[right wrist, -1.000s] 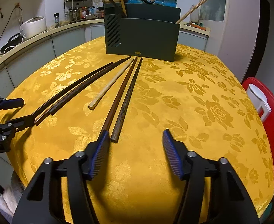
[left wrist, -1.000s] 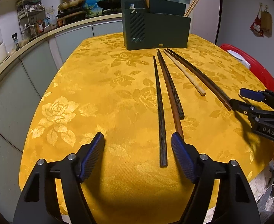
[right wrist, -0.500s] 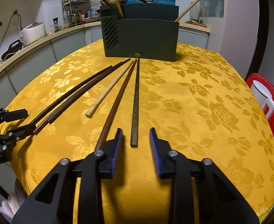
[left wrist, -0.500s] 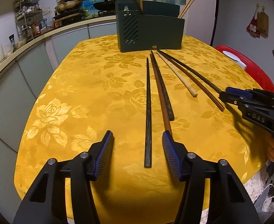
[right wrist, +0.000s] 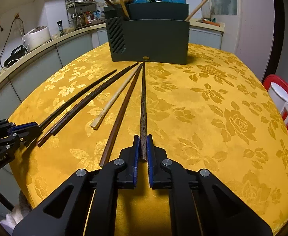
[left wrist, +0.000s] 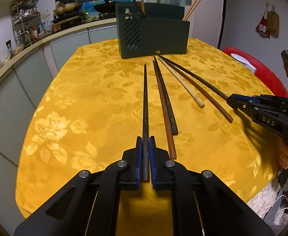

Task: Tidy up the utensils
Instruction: 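Lift both dark chopsticks and carry them over the green holder, then lower both chopsticks into the holder and open both grippers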

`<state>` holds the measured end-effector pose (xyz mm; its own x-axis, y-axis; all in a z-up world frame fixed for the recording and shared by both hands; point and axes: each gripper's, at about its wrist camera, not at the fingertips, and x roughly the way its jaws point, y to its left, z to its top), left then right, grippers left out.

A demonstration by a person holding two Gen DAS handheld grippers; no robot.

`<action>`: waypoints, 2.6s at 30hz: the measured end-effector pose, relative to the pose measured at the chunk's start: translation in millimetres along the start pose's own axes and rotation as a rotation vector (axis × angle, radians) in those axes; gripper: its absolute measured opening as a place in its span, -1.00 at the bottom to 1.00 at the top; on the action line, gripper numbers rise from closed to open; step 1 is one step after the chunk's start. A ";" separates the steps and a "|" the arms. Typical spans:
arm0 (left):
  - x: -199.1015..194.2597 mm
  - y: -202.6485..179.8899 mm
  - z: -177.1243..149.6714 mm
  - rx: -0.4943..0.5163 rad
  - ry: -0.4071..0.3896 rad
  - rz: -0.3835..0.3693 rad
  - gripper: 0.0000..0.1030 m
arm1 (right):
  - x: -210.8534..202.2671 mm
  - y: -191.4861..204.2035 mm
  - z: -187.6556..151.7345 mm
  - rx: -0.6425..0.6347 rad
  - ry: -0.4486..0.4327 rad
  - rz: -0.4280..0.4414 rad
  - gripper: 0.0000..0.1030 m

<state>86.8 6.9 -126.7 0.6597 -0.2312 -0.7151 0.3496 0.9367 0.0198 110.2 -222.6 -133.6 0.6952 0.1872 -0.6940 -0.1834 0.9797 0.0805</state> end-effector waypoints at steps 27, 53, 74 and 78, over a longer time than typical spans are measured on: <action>-115.0 12.4 135.8 0.037 -0.380 0.055 -0.87 | -130.6 -29.1 96.0 0.008 -0.339 0.039 -0.84; -97.9 17.7 238.0 0.049 -0.387 -0.054 -0.87 | -123.5 -58.4 227.8 0.002 -0.324 0.063 -0.84; -51.2 -15.6 360.5 0.037 -0.462 -0.044 -0.87 | -94.0 -63.0 327.6 -0.009 -0.317 -0.012 -0.84; -26.5 -14.9 364.6 0.021 -0.438 -0.036 -0.86 | -76.6 -62.7 331.9 -0.010 -0.273 -0.015 -0.85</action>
<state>306.7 -96.8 146.8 0.8652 -0.3576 -0.3516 0.3880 0.9215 0.0175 299.2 -274.7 152.0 0.8592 0.1866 -0.4764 -0.1779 0.9820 0.0639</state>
